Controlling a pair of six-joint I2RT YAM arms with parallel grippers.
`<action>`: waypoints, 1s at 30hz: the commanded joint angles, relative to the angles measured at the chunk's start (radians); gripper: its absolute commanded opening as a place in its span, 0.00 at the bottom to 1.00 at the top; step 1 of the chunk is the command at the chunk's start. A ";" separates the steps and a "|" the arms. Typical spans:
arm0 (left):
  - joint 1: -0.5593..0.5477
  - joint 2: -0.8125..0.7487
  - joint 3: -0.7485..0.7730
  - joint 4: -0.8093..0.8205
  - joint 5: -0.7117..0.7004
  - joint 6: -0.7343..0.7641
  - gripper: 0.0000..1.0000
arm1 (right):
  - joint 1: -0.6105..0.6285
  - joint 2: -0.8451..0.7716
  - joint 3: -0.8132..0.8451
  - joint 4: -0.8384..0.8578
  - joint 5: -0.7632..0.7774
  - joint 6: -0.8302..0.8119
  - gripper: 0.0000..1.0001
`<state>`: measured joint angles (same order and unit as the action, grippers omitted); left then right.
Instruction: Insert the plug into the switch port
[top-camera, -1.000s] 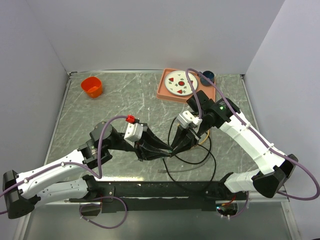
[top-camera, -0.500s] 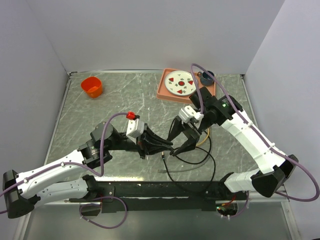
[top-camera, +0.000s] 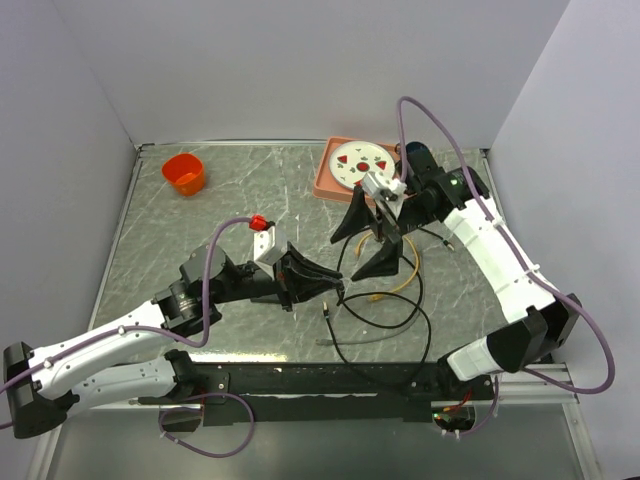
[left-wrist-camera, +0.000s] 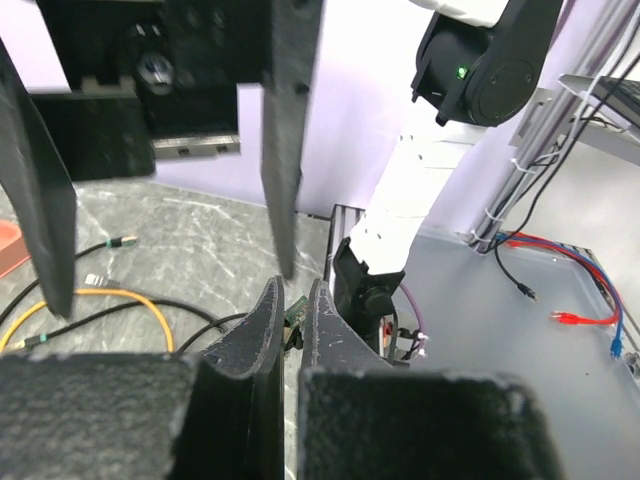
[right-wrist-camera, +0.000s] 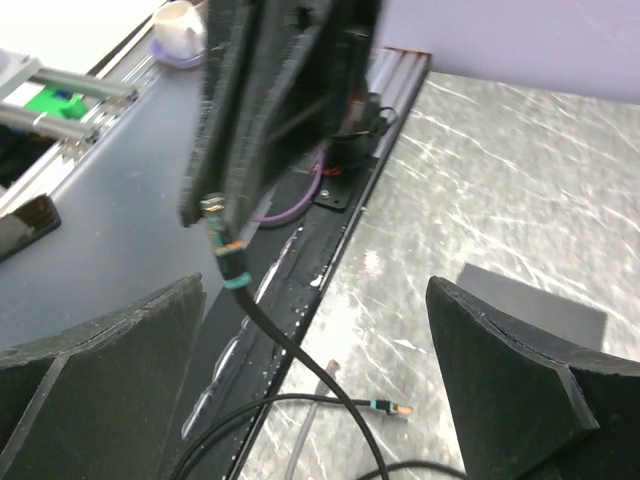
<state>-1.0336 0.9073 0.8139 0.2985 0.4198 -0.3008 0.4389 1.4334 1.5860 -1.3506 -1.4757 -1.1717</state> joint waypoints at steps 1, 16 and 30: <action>-0.006 -0.033 0.036 -0.038 -0.056 0.020 0.01 | -0.054 0.016 0.086 -0.220 -0.296 0.073 1.00; -0.005 -0.027 0.057 -0.128 -0.262 0.032 0.01 | -0.233 0.027 -0.101 -0.220 -0.298 0.007 1.00; -0.005 0.053 0.165 -0.174 -0.371 0.012 0.01 | -0.377 -0.007 -0.187 -0.225 -0.294 -0.012 1.00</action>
<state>-1.0355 0.9428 0.9321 0.1188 0.0807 -0.2783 0.1120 1.5387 1.3884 -1.3476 -1.4784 -1.1618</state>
